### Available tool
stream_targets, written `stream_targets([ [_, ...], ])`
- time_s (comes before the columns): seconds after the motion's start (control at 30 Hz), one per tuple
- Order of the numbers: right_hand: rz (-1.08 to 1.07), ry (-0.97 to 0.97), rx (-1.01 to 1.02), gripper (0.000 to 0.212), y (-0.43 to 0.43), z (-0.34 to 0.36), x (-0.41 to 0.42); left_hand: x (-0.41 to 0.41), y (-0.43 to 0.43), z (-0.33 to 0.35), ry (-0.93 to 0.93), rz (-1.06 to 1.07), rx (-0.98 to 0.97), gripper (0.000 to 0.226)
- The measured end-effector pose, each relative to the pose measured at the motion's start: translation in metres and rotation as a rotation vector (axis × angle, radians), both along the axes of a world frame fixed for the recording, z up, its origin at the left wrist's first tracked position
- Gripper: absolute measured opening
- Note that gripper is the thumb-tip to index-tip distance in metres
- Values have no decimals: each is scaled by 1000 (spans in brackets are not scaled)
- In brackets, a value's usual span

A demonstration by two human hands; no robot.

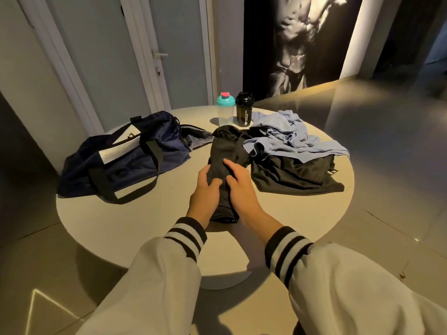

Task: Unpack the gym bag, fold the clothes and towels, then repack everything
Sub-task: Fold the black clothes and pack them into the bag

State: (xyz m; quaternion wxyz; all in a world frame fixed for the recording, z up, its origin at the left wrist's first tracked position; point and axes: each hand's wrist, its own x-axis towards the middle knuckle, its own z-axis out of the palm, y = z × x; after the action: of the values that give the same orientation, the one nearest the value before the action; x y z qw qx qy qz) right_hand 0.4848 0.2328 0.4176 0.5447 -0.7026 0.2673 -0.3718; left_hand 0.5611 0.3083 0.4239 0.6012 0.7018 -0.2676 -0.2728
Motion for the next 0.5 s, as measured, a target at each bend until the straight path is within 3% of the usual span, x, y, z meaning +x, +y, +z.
stream_targets([
  [0.23, 75, -38, -116, 43, -40, 25, 102, 107, -34, 39, -59, 130, -47, 45],
  [0.5, 155, 66, -62, 42, -59, 88, 191, 195, -45, 105, 319, 163, -105, 15],
])
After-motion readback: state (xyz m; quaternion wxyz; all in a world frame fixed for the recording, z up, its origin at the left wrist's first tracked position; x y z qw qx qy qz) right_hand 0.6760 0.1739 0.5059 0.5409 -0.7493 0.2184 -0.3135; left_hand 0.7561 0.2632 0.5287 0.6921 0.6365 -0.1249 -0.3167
